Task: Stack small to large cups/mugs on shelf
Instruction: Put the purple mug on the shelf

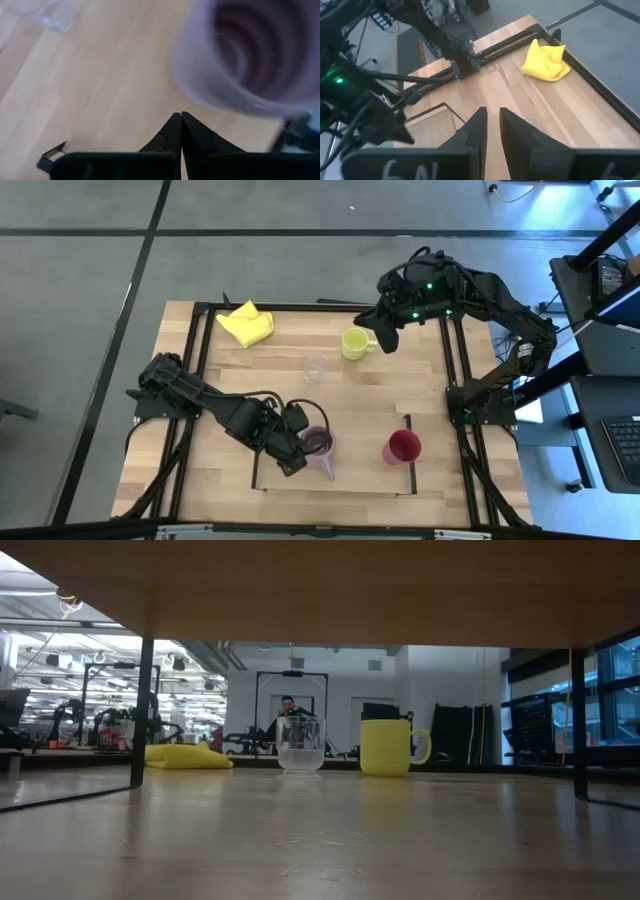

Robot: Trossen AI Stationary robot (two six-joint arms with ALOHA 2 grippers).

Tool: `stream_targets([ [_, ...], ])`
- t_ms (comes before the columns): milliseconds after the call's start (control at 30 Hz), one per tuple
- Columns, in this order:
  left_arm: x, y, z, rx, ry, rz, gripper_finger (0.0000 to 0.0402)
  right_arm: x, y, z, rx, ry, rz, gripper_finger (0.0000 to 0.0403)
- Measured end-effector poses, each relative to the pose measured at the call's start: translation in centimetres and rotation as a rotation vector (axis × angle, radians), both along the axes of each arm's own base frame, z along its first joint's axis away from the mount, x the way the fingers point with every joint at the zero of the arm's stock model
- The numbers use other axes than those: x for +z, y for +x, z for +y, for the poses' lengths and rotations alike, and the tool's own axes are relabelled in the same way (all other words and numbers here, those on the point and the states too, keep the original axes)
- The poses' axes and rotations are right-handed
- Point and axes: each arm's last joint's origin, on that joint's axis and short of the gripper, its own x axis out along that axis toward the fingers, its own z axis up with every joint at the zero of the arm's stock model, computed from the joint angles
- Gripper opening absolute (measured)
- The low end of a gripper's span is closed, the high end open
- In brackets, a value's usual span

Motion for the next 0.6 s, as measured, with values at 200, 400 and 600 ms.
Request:
stream_targets([
  [200, -1.0, 0.5, -0.2, 0.055, 0.009, -0.045, 0.0001, 0.0, 0.1, 0.7, 0.036, -0.021, 0.006, 0.0053],
  [400, -1.5, 2.3, 0.1, 0.034, -0.03, -0.166, 0.0001, 0.0, 0.1, 0.9, 0.054, -0.037, 0.007, 0.0053],
  [600, -2.1, 3.0, 0.5, 0.004, -0.039, -0.184, 0.0001, -0.1, 0.1, 0.9, 0.053, -0.034, 0.019, 0.0053],
])
